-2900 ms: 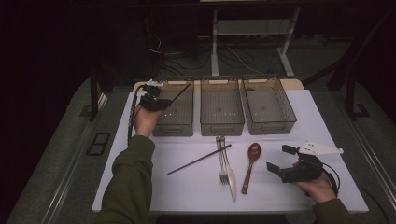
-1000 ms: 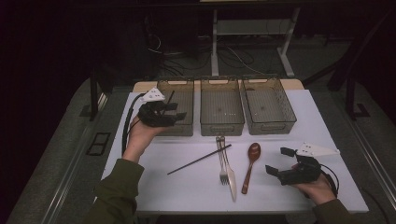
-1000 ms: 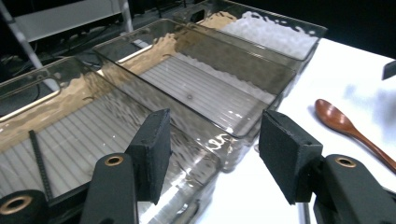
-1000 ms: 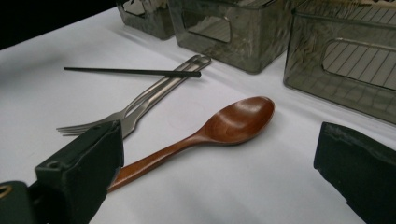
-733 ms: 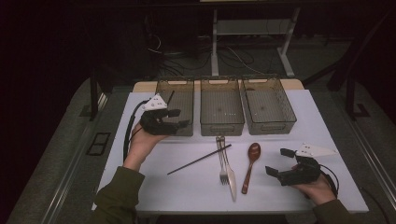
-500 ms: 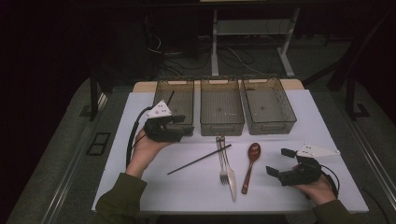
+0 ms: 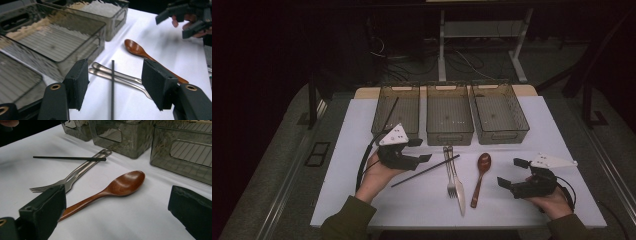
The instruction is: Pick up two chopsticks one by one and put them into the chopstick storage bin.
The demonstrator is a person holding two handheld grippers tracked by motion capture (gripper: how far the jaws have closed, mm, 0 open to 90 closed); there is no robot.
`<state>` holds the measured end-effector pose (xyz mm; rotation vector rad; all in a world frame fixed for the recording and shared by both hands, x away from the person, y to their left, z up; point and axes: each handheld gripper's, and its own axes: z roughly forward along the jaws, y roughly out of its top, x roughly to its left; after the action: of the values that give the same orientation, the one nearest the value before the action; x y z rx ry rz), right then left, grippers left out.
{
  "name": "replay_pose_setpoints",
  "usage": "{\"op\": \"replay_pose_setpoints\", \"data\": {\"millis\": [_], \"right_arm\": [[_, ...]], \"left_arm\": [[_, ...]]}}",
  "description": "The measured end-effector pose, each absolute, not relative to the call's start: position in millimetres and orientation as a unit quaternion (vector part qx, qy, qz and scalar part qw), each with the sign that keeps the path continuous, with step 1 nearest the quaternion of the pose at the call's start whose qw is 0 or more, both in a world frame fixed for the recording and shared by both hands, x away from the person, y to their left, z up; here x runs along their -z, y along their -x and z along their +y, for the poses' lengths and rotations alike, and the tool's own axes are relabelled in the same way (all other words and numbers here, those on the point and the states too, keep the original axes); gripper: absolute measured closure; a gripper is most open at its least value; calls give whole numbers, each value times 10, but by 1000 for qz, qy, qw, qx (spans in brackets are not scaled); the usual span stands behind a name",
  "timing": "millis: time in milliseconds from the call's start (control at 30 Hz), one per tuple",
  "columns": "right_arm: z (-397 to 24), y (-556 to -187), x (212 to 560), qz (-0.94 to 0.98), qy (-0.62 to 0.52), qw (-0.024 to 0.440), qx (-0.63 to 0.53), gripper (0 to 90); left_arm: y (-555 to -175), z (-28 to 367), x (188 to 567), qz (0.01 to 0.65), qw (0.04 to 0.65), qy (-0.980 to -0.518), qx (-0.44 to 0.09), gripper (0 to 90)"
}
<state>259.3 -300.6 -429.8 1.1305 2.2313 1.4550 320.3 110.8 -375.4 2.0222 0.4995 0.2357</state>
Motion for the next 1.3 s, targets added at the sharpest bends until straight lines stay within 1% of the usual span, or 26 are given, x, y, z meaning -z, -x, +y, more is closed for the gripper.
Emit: {"op": "replay_pose_setpoints", "data": {"millis": [233, 400, 633, 700, 800, 833, 900, 1000, 1100, 1300], "right_arm": [[-3010, -2593, 4295, 764, -388, 126, -500, 11], [-3013, -2591, 4293, 763, -389, 126, -500, 11], [-3014, -2591, 4293, 764, -389, 127, -500, 11], [-3014, -2591, 4292, 763, -389, 127, -500, 11], [-3016, -2591, 4292, 763, -389, 127, -500, 11], [-3017, -2592, 4291, 763, -389, 127, -500, 11], [-3018, -2592, 4291, 763, -388, 127, -500, 11], [-3017, -2594, 4291, 764, -388, 127, -500, 12], [-3015, -2594, 4289, 764, -387, 128, -500, 11], [-3013, -2596, 4290, 764, -387, 128, -500, 11]], "left_arm": [[-3110, 1055, 3884, 192, 491, -845, -86, 356], [-3051, 1075, 4006, 194, 484, -850, -79, 354], [-3001, 1121, 4162, 197, 468, -858, -82, 356], [-3008, 1137, 4204, 205, 479, -850, -74, 367], [-3020, 1149, 4253, 211, 476, -850, -76, 379], [-3028, 1158, 4266, 215, 481, -847, -68, 382], [-3046, 1168, 4292, 223, 488, -842, -56, 396], [-3071, 1151, 4345, 224, 468, -852, -62, 426], [-3085, 1133, 4391, 225, 457, -858, -60, 490], [-3102, 1109, 4430, 225, 435, -869, -69, 589]]}}
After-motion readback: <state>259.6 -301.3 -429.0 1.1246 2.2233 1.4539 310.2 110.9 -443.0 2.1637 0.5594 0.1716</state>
